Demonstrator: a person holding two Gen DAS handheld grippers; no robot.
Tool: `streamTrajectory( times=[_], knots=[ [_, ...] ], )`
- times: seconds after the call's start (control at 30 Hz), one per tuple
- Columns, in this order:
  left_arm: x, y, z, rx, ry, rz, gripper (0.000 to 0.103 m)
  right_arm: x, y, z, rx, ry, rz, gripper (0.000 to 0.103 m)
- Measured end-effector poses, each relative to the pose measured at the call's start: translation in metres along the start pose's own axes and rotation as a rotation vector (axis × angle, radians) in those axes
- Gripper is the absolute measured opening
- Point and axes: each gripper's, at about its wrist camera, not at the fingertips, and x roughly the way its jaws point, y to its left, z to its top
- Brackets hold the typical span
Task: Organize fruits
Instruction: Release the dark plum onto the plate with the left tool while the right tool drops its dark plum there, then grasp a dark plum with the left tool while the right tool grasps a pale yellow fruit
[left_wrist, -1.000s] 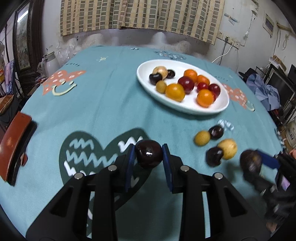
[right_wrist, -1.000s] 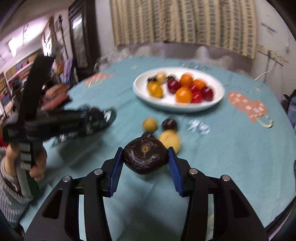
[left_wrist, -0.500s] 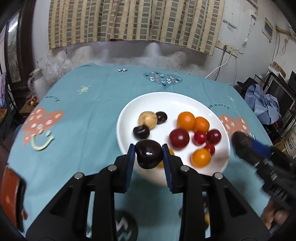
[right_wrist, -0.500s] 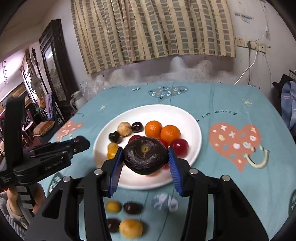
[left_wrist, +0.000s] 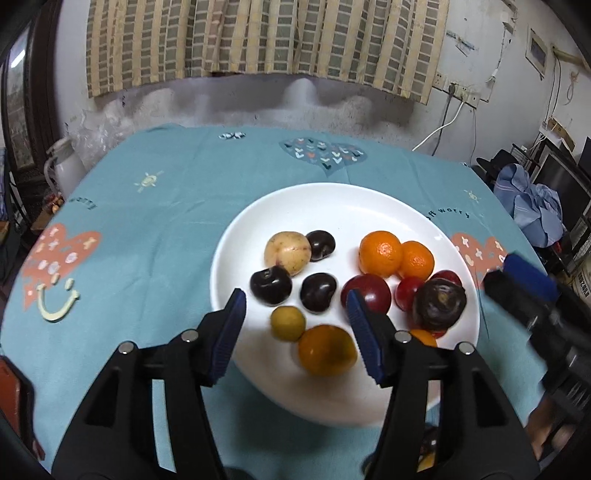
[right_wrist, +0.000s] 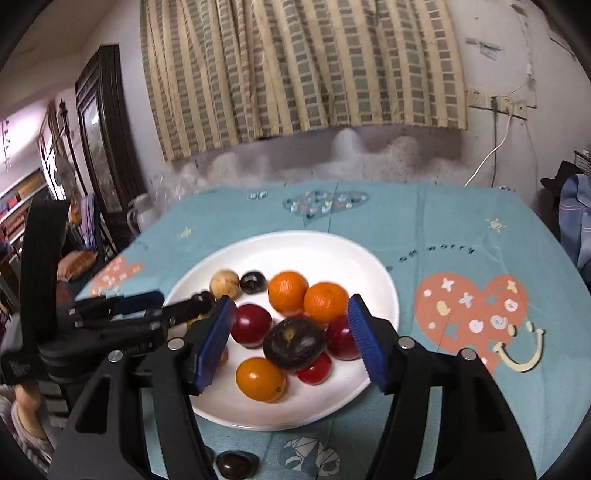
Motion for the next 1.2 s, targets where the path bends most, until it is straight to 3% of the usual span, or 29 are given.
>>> streamTrajectory(
  times=[0.17,0.4,0.63,1.1,1.2],
  knots=[
    [-0.031,0.006,-0.025,-0.022,0.002,-0.009,0.058,-0.033,0.004,0.0,0.036,-0.004,0.02,0.064],
    [-0.067,-0.018,-0.088,0.057,0.036,-0.012,0.058,-0.081,0.012,-0.031,0.003,0.003,0.019,0.064],
    [-0.08,-0.037,-0.123,0.118,0.049,-0.044,0.058,-0.109,0.001,-0.06,0.013,0.001,0.015,0.064],
    [-0.061,-0.069,-0.14,0.25,0.078,-0.036,0.058,-0.103,-0.003,-0.067,0.036,0.021,0.017,0.064],
    [-0.056,-0.075,-0.14,0.269,0.08,-0.042,0.051,-0.101,-0.001,-0.068,0.027,0.026,0.017,0.064]
  ],
)
